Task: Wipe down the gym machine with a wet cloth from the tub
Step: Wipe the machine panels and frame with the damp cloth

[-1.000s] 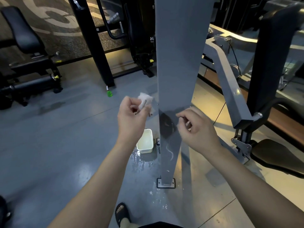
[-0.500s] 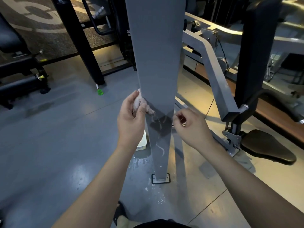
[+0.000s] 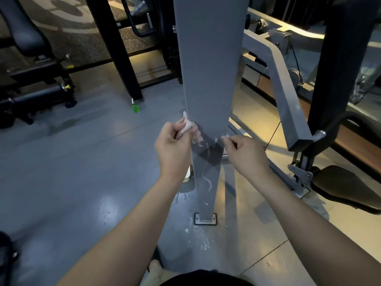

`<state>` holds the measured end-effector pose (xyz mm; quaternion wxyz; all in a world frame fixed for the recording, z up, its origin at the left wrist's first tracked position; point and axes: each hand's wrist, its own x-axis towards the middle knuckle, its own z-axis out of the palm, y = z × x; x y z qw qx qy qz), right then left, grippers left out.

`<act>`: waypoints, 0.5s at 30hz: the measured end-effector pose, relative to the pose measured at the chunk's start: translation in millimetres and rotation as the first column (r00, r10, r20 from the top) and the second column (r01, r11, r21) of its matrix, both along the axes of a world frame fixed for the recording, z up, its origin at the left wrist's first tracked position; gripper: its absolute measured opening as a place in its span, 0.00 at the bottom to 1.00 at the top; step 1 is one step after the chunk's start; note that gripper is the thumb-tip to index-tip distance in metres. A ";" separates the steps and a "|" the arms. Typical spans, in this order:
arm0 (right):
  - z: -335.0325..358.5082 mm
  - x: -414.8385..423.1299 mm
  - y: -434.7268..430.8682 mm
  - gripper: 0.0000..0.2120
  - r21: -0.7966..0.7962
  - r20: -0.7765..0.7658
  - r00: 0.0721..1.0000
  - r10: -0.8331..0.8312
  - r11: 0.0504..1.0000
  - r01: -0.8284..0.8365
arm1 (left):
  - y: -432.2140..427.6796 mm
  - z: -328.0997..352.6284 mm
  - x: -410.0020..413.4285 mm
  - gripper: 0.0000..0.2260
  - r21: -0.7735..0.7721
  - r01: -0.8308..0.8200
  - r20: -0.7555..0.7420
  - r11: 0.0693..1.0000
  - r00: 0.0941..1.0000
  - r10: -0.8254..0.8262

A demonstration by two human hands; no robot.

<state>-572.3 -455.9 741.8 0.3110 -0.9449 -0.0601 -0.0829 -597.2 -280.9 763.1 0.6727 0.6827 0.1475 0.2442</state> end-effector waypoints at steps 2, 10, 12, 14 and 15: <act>-1.1 2.4 -0.3 0.25 -0.030 0.006 1.000 -0.002 1.000 0.003 | -8.0 12.3 1.6 0.10 -0.021 0.030 0.079 0.999 0.996 -0.028; -5.8 9.8 3.8 0.23 -0.114 -0.042 0.999 -0.025 0.993 0.020 | -8.8 -34.1 -3.7 0.12 0.083 -0.014 -0.219 0.996 0.975 0.032; -5.3 10.4 3.8 0.23 -0.093 -0.037 0.999 -0.023 0.995 0.019 | -11.7 -19.7 -3.1 0.12 0.072 -0.041 -0.165 0.997 0.985 0.052; -7.3 10.6 4.1 0.23 -0.087 -0.019 1.000 -0.016 0.996 0.014 | -17.0 -9.2 -1.9 0.11 0.075 -0.034 -0.108 0.997 0.993 0.042; -8.6 10.4 4.1 0.22 -0.087 -0.012 1.000 -0.016 0.996 0.015 | -19.2 -9.9 -1.6 0.11 0.104 -0.025 -0.108 0.994 0.994 0.036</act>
